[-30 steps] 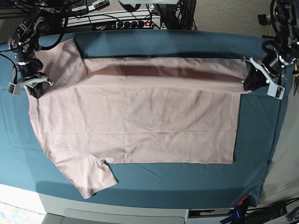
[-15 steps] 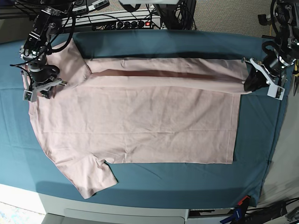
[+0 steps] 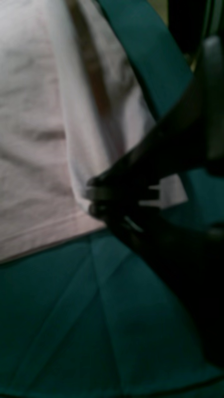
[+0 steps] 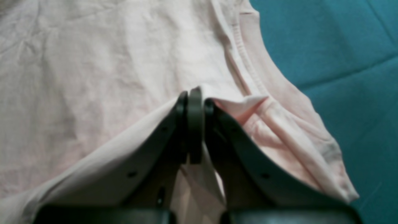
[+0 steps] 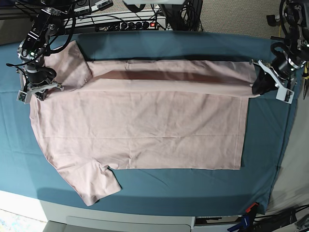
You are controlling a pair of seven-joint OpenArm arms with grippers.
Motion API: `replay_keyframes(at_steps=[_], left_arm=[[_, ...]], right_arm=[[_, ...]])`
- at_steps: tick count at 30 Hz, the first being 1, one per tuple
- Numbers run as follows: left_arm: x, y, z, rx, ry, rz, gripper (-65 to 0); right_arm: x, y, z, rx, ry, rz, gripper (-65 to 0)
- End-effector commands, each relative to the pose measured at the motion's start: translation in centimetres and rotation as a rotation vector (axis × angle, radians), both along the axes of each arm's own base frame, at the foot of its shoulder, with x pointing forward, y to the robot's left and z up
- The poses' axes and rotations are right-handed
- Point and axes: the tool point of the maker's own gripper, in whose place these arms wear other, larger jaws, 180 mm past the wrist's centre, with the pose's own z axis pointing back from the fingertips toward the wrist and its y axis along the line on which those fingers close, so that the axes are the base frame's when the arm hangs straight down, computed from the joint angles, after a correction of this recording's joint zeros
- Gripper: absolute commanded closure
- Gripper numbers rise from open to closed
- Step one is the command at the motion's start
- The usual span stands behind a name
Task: Fold the T-shirt properly
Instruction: 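Fold the grasped side strip over onto the shirt body with both grippers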
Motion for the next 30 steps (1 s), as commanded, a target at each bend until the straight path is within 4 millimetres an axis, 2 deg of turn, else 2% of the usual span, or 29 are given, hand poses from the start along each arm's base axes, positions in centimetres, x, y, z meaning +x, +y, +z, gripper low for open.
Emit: replay_keyframes(at_steps=[1,2,3,4,5,6,10,14,18,21,23,26,30], left_arm=[[0.7,0.4,1.2,0.011,-0.044,-0.002,-9.8],[0.7,0.4,1.1,0.014,-0.044,-0.001,-19.3],[0.7,0.4,1.2,0.013,-0.045,0.0,-27.1],[0.8,0.5,1.2,0.011,-0.05,0.006,-31.7],[0.9,0.7,1.2,0.011,-0.049,0.02,-33.1],[0.9,0.9,1.2,0.011,-0.046,0.036,-33.1],[1.0,1.3,1.1,0.027,-0.042,0.055,-33.1],[1.0,1.3,1.1,0.028,-0.042,0.054,-33.1],[1.0,1.3,1.0,0.029,-0.037,0.052,-33.1],[0.9,1.4,1.0,0.034,-0.035,0.049,-33.1],[1.0,1.4,1.0,0.034,-0.037,0.049,-33.1],[0.9,1.2,1.1,0.034,-0.04,0.035,-33.1],[0.9,1.0,1.1,0.035,-0.042,0.023,-33.1]], right_arm=[[0.8,-0.7,1.8,-0.04,-0.055,0.0,0.0],[0.7,-0.8,1.7,-0.047,-0.05,0.0,-3.0],[0.7,-0.9,1.7,-0.056,-0.045,-0.001,-11.5],[0.7,-0.9,1.7,-0.055,-0.043,-0.001,-20.2],[0.6,-0.9,1.7,-0.054,-0.04,-0.001,-27.0],[0.6,-0.9,1.6,-0.052,-0.037,-0.002,-30.2],[0.4,-1.3,1.9,-0.056,-0.038,-0.015,-30.3],[-0.8,-2.6,3.6,-0.073,-0.028,-0.061,-30.3],[-3.6,-4.6,6.3,-0.067,-0.052,-0.141,-30.3],[-6.6,-5.6,7.3,-0.052,-0.054,-0.155,-30.3],[-8.8,-5.9,7.0,-0.005,-0.04,-0.158,-30.3],[-11.5,-5.1,6.1,0.081,0.007,-0.119,-30.3],[-13.8,-4.4,4.3,0.171,0.06,-0.09,-30.3]])
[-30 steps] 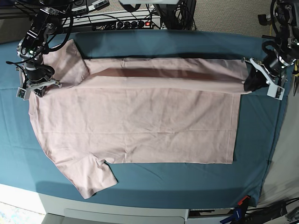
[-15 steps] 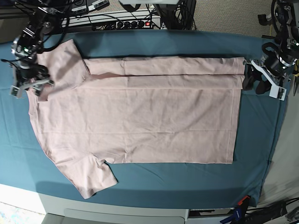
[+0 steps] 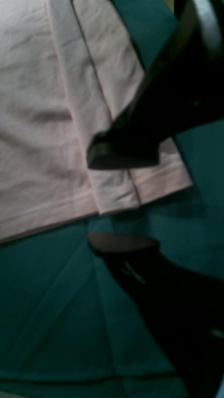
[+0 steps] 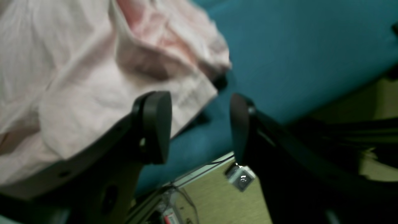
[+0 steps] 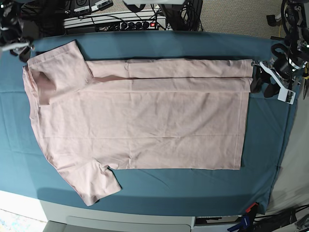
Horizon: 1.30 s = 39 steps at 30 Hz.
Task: Fold the T-shirt properly
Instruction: 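Fold the grasped side strip over onto the shirt body with both grippers, then release the folded strip and raise the right gripper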
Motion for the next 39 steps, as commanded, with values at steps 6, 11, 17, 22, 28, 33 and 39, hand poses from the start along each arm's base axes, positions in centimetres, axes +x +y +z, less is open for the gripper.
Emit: replay_keyframes(at_steps=[6,11,17,22,28,33,39], left_arm=[[0.6,0.2,1.2,0.004,-0.042,-0.008,-33.1],[0.7,0.2,1.3,0.004,-0.045,-0.008,-33.1],[0.6,0.2,1.2,0.007,-0.038,-0.01,-33.1],[0.4,0.3,0.9,0.016,-0.025,-0.011,-33.1],[0.4,0.3,0.8,0.024,-0.024,-0.011,-33.0],[0.4,0.3,0.8,0.024,-0.025,-0.011,-33.1],[0.5,0.3,0.9,0.023,-0.027,-0.011,-33.0]], right_arm=[[-1.6,0.1,-4.6,0.23,-0.02,-0.043,-30.3],[-1.4,1.0,-7.8,0.422,-0.08,-0.087,-30.3],[0.3,2.9,-6.8,0.512,-0.165,0.009,-30.3],[-0.7,3.1,-5.7,0.43,-0.106,0.068,-30.3],[-3.5,2.7,-4.4,0.34,-0.04,0.074,-30.3],[-4.0,1.6,-3.1,0.334,-0.109,0.024,-30.3],[-2.4,1.5,-2.5,0.337,-0.169,0.026,-30.3]])
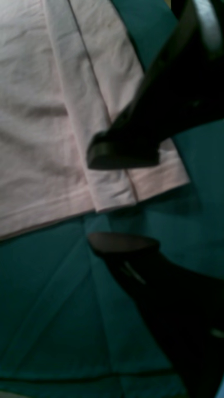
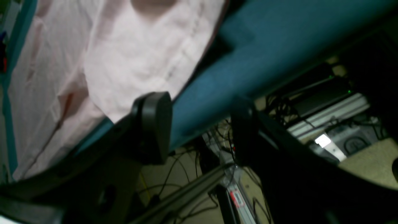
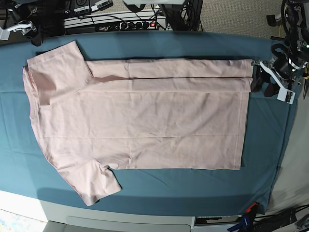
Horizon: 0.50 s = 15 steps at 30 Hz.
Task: Fold the T-shirt properly
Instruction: 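Release the folded strip and raise the right gripper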
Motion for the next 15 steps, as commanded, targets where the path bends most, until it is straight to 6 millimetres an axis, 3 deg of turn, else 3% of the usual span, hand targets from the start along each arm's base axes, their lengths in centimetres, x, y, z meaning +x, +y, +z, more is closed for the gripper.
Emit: replay_keyframes(at_steps=[1,7,15], left_arm=[[0.6,0.2,1.2,0.004,-0.042,-0.008,-33.0],[0.6,0.2,1.2,0.004,-0.041,-0.008,-33.0],[0.7,0.2,1.2,0.004,-0.044,-0.007,-33.1]], right_arm=[[1.1,-0.8,1.5,-0.031,-0.057,-0.001,-30.3],[3.4,-1.6,1.9,-0.058,-0.096,-0.038,-30.3],[3.3,-2.8,1.5,-0.075,-0.079,-0.094,-30.3]])
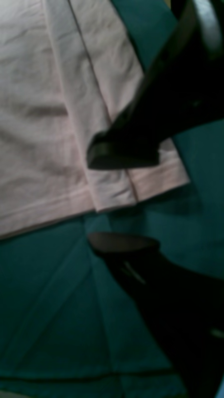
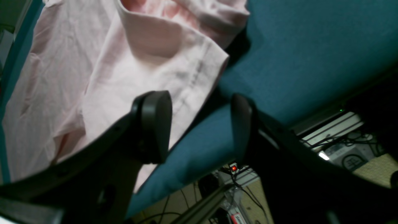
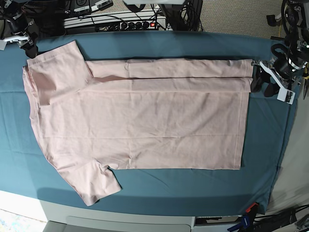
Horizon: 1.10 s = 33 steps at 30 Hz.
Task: Fold the T-shirt properly
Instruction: 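Release the folded strip and raise the right gripper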
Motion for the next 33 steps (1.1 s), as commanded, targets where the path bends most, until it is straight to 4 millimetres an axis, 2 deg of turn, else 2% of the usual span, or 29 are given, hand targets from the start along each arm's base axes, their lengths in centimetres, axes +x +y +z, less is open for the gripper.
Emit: replay_keyframes(at_steps=[1,5,9,16,19,24,30,33], left_arm=[[0.7,0.2,1.2,0.004,-0.044,-0.008,-33.0],[0.7,0.2,1.2,0.004,-0.044,-0.008,-33.0],[0.6,0.2,1.2,0.004,-0.043,-0.008,-33.0],[0.6,0.2,1.2,0.008,-0.043,-0.008,-33.0],[0.6,0.2,1.2,0.008,-0.042,-0.008,-33.0],[0.6,0.2,1.2,0.008,-0.043,-0.008,-33.0],[0.7,0.2,1.2,0.008,-0.043,-0.008,-33.0],[0.7,0.2,1.2,0.008,-0.043,-0.008,-33.0]], right_arm=[[0.5,-1.0,1.1,-0.02,-0.04,-0.01,-30.3],[0.8,-1.9,-0.7,0.077,-0.052,-0.057,-30.3],[1.0,-1.9,-2.4,0.19,-0.077,-0.081,-30.3],[1.3,-0.6,-2.3,0.251,-0.12,-0.033,-30.1],[1.5,-0.5,-2.0,0.248,-0.14,-0.02,-26.5],[1.6,-0.5,-1.9,0.243,-0.146,-0.02,-14.4],[2.0,-0.7,-1.7,0.239,-0.16,-0.022,-11.8],[2.5,-0.7,-1.4,0.233,-0.175,-0.016,-5.6]])
